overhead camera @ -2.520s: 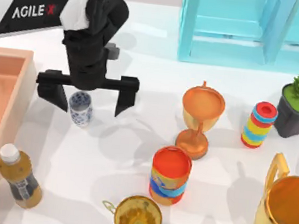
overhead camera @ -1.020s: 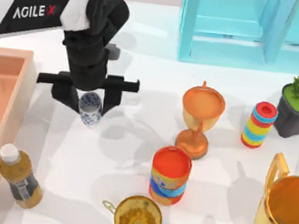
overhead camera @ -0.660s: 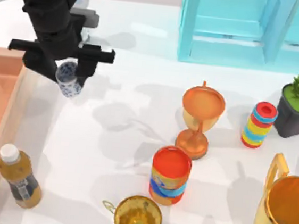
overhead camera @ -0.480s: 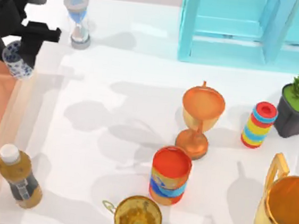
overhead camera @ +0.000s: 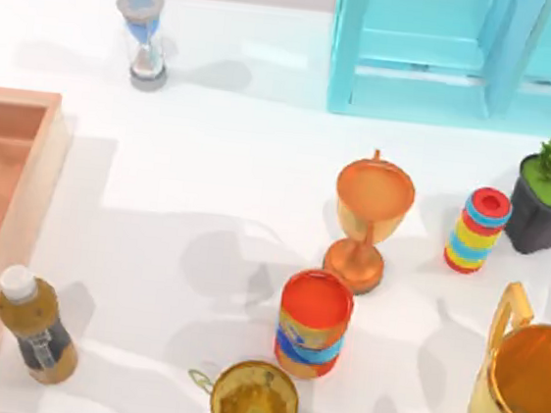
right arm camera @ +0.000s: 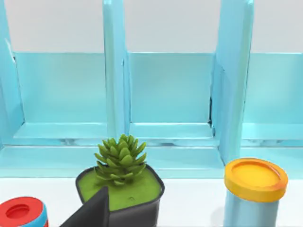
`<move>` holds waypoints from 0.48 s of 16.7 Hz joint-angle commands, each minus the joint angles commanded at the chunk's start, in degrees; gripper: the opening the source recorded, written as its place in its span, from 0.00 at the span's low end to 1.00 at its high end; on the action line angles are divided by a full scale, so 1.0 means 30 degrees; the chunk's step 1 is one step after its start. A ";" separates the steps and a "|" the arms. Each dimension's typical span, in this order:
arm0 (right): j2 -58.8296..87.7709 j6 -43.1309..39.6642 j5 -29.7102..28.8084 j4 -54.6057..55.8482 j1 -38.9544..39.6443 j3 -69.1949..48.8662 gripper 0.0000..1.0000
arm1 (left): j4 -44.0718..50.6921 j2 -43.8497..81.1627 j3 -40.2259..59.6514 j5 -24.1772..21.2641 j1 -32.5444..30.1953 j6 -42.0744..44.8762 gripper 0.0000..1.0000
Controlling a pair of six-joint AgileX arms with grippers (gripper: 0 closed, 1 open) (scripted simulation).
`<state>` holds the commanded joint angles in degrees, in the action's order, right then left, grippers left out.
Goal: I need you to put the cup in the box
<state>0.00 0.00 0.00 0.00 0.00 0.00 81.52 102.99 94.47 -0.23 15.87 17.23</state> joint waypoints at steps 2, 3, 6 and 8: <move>0.0000 0.0000 0.0000 0.0000 0.0000 0.0000 1.00 | 0.0021 -0.0016 -0.0008 0.0007 0.0025 0.0023 0.00; 0.0000 0.0000 0.0000 0.0000 0.0000 0.0000 1.00 | 0.0021 -0.0016 -0.0008 0.0007 0.0025 0.0023 0.00; 0.0000 0.0000 0.0000 0.0000 0.0000 0.0000 1.00 | -0.0356 0.0117 -0.0279 0.0020 0.0017 -0.0008 0.00; 0.0000 0.0000 0.0000 0.0000 0.0000 0.0000 1.00 | -0.1385 0.0108 -0.1319 0.0014 0.0079 -0.0038 0.00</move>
<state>0.00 0.00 0.00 0.00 0.00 0.00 77.37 103.32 90.51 -0.18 16.11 17.12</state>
